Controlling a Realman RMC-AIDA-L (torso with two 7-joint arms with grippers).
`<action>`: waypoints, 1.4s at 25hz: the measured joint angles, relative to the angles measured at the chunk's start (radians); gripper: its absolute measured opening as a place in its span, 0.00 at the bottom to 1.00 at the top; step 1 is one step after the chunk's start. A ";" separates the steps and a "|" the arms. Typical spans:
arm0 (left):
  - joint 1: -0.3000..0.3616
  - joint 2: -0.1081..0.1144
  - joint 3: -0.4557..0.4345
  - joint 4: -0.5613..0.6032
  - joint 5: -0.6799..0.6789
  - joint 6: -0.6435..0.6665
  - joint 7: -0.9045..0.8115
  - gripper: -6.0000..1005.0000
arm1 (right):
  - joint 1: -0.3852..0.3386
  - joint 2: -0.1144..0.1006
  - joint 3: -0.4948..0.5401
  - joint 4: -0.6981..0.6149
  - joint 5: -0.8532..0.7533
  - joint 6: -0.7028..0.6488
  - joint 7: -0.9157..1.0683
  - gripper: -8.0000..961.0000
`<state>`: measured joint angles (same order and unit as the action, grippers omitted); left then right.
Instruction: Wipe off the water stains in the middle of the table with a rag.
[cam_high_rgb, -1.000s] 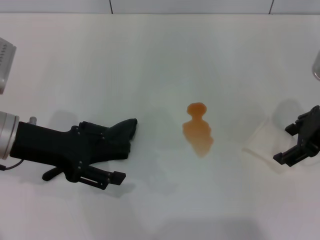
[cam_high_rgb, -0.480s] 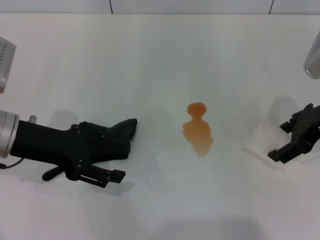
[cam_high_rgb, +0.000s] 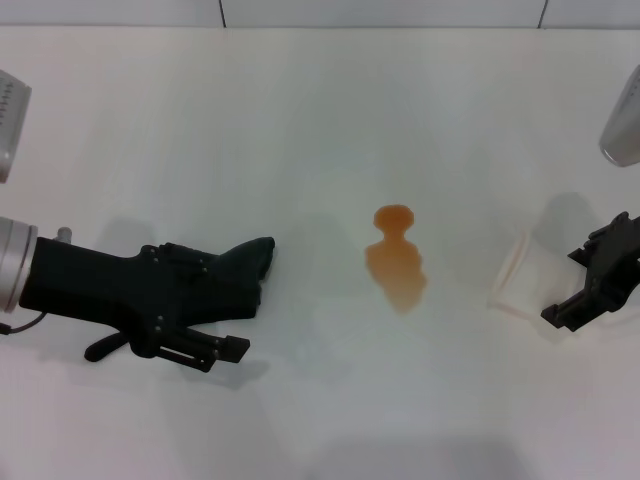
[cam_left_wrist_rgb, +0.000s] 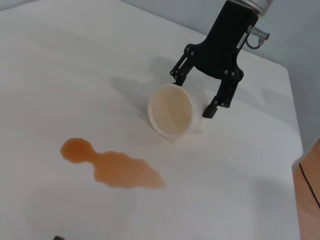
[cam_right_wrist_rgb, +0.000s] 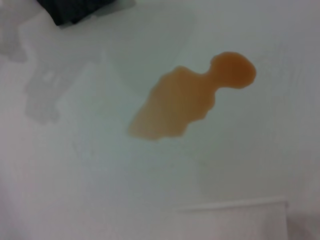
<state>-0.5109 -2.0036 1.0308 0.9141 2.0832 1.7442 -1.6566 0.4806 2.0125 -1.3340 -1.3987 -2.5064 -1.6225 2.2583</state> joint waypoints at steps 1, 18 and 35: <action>0.000 0.000 0.000 0.000 0.000 0.000 0.000 0.85 | 0.000 0.000 0.001 0.000 0.000 -0.001 0.000 0.87; 0.002 -0.002 0.000 0.000 0.000 0.001 0.000 0.85 | -0.008 0.000 0.004 -0.007 0.007 -0.016 0.016 0.82; 0.007 -0.004 -0.007 0.000 0.003 -0.010 0.015 0.85 | -0.073 0.000 0.049 -0.151 0.021 0.046 0.020 0.71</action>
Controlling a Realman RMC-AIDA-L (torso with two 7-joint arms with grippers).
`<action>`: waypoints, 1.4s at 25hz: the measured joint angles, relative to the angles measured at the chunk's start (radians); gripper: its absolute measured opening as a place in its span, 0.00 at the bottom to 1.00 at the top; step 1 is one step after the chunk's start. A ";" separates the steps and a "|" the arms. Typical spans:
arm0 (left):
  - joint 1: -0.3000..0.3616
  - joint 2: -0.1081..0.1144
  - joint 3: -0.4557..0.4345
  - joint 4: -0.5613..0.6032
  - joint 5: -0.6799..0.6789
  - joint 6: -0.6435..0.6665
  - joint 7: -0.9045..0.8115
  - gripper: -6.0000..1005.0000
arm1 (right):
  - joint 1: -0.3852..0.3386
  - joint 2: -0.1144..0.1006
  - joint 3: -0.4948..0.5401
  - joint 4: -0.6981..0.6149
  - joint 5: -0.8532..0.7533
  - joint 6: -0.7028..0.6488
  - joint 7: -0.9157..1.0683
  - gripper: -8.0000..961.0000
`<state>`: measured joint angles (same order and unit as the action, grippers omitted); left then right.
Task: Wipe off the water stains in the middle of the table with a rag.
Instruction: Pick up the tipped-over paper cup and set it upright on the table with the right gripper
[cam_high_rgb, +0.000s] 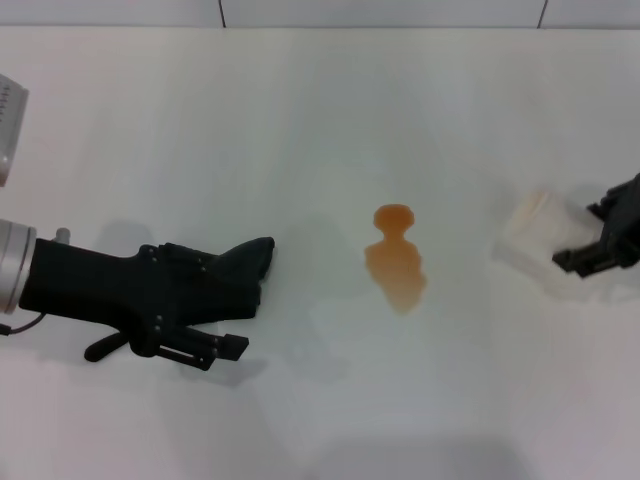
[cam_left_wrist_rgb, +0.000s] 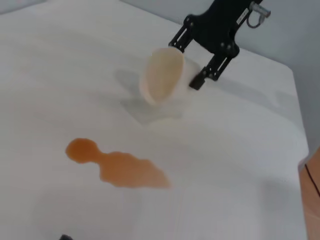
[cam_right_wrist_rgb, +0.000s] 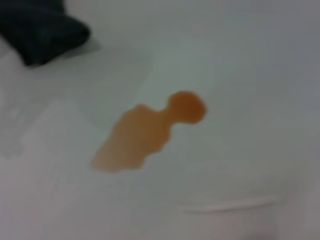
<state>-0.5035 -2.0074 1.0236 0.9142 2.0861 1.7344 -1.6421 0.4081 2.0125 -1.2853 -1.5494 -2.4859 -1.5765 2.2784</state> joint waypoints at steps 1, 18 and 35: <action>0.001 0.000 0.000 0.000 0.000 -0.003 0.000 0.85 | -0.007 0.000 0.004 -0.002 0.007 0.016 -0.001 0.71; -0.007 -0.015 -0.058 -0.026 -0.014 -0.054 0.012 0.85 | -0.147 -0.005 0.116 0.164 0.344 0.371 -0.261 0.70; -0.004 -0.025 -0.090 -0.026 -0.023 -0.058 0.015 0.85 | -0.148 -0.006 0.300 0.631 0.816 0.444 -0.800 0.70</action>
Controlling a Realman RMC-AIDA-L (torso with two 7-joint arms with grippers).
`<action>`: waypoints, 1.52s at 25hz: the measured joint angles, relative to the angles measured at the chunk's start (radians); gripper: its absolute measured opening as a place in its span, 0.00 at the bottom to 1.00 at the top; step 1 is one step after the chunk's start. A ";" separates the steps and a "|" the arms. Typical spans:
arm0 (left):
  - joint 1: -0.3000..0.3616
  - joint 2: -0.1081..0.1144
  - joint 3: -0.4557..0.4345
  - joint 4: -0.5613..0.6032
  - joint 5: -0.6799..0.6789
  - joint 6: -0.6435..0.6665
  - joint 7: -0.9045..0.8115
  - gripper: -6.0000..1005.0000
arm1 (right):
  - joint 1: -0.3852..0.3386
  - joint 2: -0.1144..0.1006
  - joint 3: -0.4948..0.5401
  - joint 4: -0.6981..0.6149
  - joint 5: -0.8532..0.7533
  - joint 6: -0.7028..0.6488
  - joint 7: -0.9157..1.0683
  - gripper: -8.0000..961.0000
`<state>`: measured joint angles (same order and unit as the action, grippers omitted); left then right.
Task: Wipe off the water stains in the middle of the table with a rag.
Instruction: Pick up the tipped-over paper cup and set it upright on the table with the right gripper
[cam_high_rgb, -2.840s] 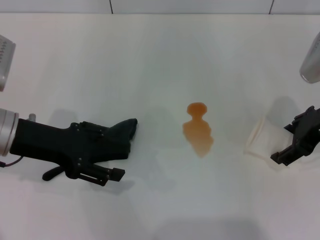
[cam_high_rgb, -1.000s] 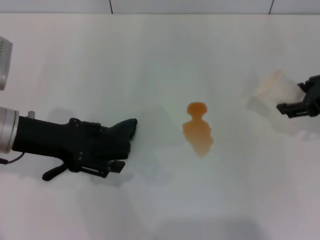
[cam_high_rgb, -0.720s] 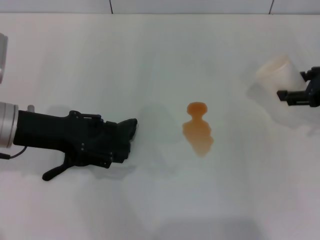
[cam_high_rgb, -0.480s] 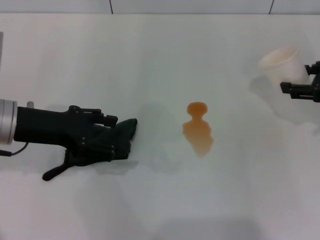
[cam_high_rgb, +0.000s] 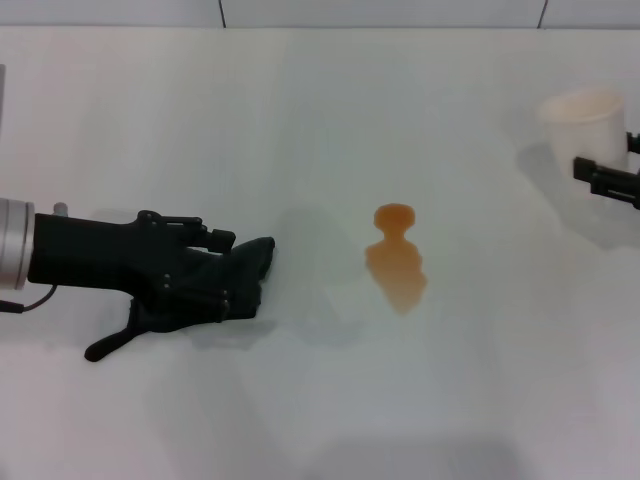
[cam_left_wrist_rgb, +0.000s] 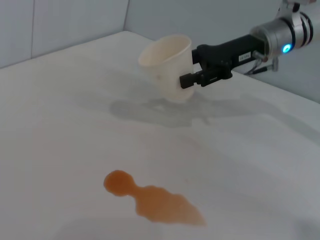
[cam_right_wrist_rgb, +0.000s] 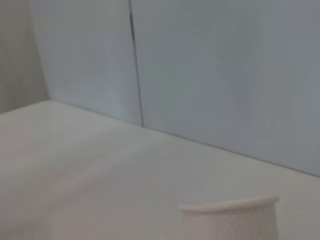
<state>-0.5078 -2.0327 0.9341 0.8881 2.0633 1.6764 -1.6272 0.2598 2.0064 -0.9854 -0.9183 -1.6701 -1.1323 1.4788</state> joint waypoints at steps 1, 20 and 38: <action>0.001 0.000 0.000 0.000 0.000 0.000 0.000 0.85 | 0.000 0.000 0.011 0.025 0.015 0.000 -0.022 0.70; 0.001 -0.004 0.004 0.000 0.005 0.000 0.022 0.85 | -0.010 0.000 0.066 0.352 0.251 -0.082 -0.379 0.70; -0.008 -0.004 0.002 0.000 0.007 0.000 0.023 0.85 | 0.000 0.000 0.057 0.384 0.240 -0.075 -0.416 0.71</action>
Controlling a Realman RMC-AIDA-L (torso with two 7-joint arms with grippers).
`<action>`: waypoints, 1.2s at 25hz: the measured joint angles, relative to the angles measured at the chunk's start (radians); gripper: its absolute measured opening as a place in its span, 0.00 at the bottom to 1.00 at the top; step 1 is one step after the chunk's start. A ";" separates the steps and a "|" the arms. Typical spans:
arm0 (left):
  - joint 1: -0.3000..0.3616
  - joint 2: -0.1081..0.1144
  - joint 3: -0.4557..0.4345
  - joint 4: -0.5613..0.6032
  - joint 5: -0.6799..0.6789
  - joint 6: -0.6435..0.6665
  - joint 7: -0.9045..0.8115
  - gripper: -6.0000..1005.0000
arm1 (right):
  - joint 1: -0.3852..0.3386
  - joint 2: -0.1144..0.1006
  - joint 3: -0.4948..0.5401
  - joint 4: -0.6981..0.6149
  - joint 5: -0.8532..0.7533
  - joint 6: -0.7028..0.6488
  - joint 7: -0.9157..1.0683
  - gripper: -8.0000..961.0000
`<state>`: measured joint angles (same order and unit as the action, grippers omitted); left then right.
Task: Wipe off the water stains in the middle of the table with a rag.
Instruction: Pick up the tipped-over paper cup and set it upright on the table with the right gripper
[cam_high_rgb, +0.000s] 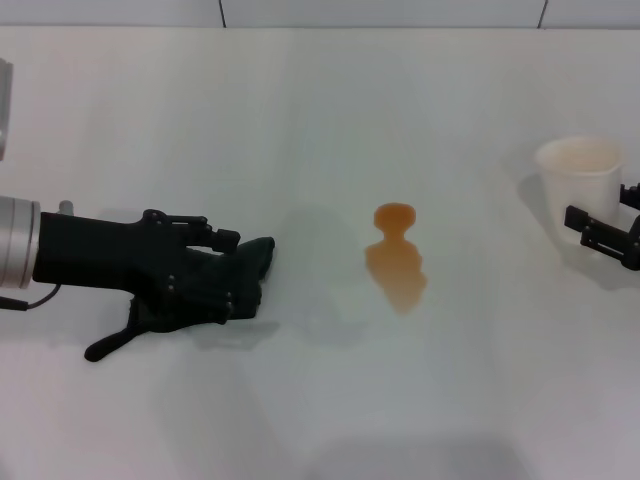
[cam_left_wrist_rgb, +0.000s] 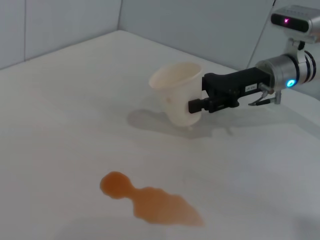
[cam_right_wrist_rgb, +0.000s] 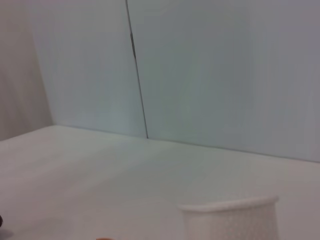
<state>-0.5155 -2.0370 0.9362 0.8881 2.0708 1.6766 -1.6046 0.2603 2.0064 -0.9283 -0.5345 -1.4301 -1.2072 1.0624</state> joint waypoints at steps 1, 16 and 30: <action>0.000 0.000 0.000 0.000 0.000 0.000 0.000 0.85 | 0.001 0.000 0.002 0.007 0.000 0.000 -0.006 0.71; 0.002 0.000 0.003 0.000 0.002 0.005 -0.003 0.85 | -0.005 0.000 -0.003 0.054 0.000 -0.007 -0.036 0.71; 0.004 -0.005 0.004 0.000 0.002 0.009 -0.006 0.85 | -0.010 -0.001 -0.003 0.078 -0.004 -0.006 -0.047 0.88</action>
<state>-0.5119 -2.0421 0.9403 0.8881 2.0724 1.6860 -1.6105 0.2499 2.0057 -0.9311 -0.4569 -1.4343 -1.2137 1.0154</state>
